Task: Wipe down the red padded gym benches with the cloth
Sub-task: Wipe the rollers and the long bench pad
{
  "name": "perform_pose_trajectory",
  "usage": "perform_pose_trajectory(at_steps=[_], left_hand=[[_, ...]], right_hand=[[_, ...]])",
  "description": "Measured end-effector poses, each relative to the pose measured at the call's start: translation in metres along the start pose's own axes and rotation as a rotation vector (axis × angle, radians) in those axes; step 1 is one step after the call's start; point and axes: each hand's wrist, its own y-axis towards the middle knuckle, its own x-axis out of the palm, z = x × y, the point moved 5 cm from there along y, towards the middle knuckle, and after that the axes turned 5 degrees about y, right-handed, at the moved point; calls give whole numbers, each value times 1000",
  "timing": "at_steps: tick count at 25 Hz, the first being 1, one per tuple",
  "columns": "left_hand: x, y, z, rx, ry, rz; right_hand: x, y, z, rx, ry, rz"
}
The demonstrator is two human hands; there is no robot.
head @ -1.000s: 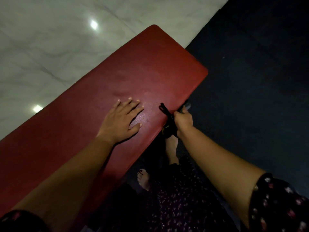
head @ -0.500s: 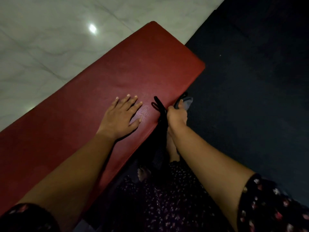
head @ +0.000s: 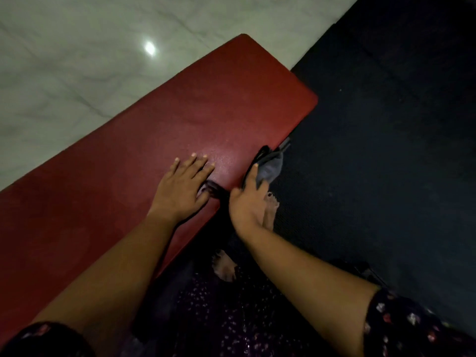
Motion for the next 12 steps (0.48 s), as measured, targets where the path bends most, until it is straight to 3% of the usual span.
perform_pose_trajectory(at_steps=[2, 4, 8, 10, 12], left_hand=[[-2, -6, 1, -3, 9, -8], [-4, -14, 1, 1, 14, 2], [-9, -38, -5, -2, 20, 46], [-8, -50, -8, -16, 20, 55], [-9, -60, -10, -47, 13, 65]], right_hand=[[20, -25, 14, -91, -48, -101], [30, -18, 26, -54, -7, -179], [29, -8, 12, 108, 182, -83], [37, -34, 8, 28, 154, -50], [55, -70, 19, -109, 76, -134]])
